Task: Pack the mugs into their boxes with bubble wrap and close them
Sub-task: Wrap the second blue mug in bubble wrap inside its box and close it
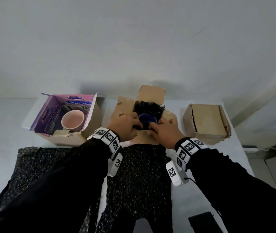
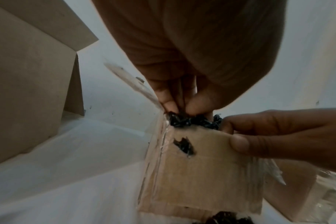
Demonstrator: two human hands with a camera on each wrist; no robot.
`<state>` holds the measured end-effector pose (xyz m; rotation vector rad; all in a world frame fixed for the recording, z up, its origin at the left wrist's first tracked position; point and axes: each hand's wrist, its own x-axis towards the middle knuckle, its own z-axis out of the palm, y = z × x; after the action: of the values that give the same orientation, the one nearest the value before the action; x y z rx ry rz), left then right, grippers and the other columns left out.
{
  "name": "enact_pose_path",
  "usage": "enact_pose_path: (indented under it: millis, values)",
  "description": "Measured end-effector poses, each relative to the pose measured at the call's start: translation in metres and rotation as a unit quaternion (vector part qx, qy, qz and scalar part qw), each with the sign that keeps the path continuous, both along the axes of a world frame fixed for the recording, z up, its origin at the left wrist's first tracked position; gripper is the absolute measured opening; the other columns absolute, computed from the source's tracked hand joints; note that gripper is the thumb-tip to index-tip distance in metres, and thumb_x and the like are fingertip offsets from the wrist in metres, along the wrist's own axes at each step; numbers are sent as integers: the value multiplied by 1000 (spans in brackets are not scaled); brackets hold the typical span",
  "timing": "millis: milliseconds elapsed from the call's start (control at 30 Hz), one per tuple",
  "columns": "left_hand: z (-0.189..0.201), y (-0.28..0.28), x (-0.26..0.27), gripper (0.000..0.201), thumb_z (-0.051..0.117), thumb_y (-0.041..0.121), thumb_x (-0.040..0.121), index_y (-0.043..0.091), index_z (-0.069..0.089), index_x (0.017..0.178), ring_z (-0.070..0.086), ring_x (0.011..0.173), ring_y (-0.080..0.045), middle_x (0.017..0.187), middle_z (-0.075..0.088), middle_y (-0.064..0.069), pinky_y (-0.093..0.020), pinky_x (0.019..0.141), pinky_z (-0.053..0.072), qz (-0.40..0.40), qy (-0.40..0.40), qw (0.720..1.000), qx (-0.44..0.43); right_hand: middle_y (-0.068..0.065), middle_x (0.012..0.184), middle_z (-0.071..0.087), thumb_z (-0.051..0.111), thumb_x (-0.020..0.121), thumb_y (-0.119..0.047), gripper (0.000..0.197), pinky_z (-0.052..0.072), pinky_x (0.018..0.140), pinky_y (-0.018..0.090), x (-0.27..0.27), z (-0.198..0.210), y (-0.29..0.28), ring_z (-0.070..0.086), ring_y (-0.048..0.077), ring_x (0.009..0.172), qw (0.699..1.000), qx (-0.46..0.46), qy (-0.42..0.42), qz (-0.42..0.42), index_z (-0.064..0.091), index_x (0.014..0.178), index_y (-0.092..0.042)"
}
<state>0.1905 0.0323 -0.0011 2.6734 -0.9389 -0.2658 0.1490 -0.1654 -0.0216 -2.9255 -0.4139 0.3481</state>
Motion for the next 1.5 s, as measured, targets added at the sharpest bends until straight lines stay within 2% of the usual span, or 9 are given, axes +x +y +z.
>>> enact_pose_path:
  millis: [100, 333, 533, 733, 900, 1133, 1300, 1400, 1500]
  values:
    - [5, 3, 8, 26, 61, 7, 83, 23, 75, 98, 43, 124, -22, 138, 47, 0, -34, 105, 33, -12, 5, 1000, -6, 2, 109, 55, 30, 100, -50, 34, 22, 97, 45, 2, -2, -2, 38, 19, 118, 1000, 11, 2, 6, 50, 118, -29]
    - [10, -7, 13, 35, 57, 9, 85, 34, 61, 109, 59, 78, -20, 90, 64, 0, -34, 67, 48, 56, 19, 997, 49, 0, 109, 54, 32, 100, -50, 35, 21, 100, 45, -1, -2, -4, 37, 17, 118, 1000, 23, -4, 5, 50, 122, -30]
    - [16, -17, 16, 17, 56, 34, 90, 38, 70, 100, 52, 107, -19, 105, 61, 11, -37, 95, 38, -15, -91, 972, 218, -2, 109, 56, 36, 99, -51, 33, 22, 98, 44, -2, -7, -5, 38, 15, 116, 999, 27, -31, 16, 52, 121, -32]
    - [18, -17, 25, 28, 52, 23, 90, 40, 69, 105, 51, 109, -17, 113, 61, 9, -31, 82, 27, -63, -27, 966, 250, -8, 89, 58, 56, 91, -43, 19, 44, 77, 33, 15, 2, -16, 53, 11, 82, 966, 206, -152, -11, 60, 89, -24]
    - [9, -5, 25, 38, 66, 38, 77, 34, 61, 114, 35, 124, -22, 132, 46, 4, -39, 100, 24, -38, -120, 979, 161, -1, 127, 57, 45, 92, -21, 36, 34, 100, 39, 51, 0, -13, 54, 21, 113, 988, 50, -144, 3, 52, 127, -20]
    - [-2, -6, 44, 93, 59, 43, 71, 29, 13, 151, 18, 141, -24, 150, 34, 0, -46, 111, 12, 4, -76, 979, 188, 2, 105, 66, 44, 92, -30, 34, 19, 108, 46, 65, -1, -1, 58, 24, 102, 988, -105, -99, 55, 49, 123, -17]
    - [-3, -13, 44, 84, 61, 35, 67, 41, 28, 144, 6, 142, -29, 147, 40, 5, -53, 112, 4, -1, -25, 983, 183, 3, 113, 57, 44, 80, -25, 36, 31, 87, 42, 69, -7, 1, 50, 27, 105, 971, -58, -230, 40, 55, 113, -16]
    - [-6, -12, 45, 79, 59, 33, 68, 43, 32, 142, 6, 142, -30, 144, 43, 10, -54, 112, 4, -3, -20, 984, 176, -2, 127, 55, 21, 82, -30, 54, 27, 91, 43, 76, -3, 2, 46, 27, 118, 975, -46, -206, 63, 59, 119, -21]
    - [-10, -11, 45, 70, 58, 36, 68, 41, 42, 136, 11, 141, -28, 136, 50, 16, -53, 111, 7, 6, -44, 985, 168, -5, 131, 50, 36, 88, -27, 37, 19, 94, 44, 81, -4, 0, 33, 27, 123, 975, -83, -196, 67, 67, 107, -29]
